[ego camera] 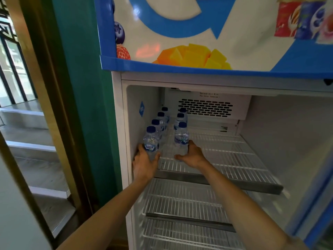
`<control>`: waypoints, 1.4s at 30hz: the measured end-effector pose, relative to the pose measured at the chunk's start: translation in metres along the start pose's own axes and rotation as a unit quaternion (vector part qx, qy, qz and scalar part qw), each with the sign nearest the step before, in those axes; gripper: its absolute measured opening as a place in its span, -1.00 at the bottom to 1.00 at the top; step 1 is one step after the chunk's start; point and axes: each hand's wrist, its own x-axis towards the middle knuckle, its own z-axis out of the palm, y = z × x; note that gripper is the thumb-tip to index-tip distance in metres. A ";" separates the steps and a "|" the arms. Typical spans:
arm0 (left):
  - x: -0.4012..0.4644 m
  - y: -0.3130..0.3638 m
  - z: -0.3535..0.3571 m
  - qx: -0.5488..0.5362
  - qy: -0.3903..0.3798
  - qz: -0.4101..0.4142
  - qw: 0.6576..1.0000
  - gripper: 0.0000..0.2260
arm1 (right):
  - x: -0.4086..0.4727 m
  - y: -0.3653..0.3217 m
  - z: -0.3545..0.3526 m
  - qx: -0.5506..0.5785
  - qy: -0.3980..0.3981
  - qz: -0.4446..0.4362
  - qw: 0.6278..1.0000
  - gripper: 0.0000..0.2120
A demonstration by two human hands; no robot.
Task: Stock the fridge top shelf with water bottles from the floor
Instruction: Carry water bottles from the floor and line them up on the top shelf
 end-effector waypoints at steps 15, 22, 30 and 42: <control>-0.003 -0.007 0.008 0.103 0.033 0.008 0.994 -0.50 | 0.004 -0.003 0.027 0.017 0.097 0.030 0.995 -0.18; -0.004 -0.009 0.010 0.101 0.040 0.017 0.994 -0.53 | 0.004 -0.005 0.015 0.009 0.057 0.011 0.998 -0.28; -0.004 -0.008 0.009 0.109 0.030 0.007 0.994 -0.53 | -0.001 -0.014 0.022 0.024 0.076 0.021 0.997 -0.32; -0.004 -0.009 0.006 0.102 0.023 0.009 0.994 -0.54 | -0.003 -0.021 0.032 0.002 0.075 0.028 0.997 -0.25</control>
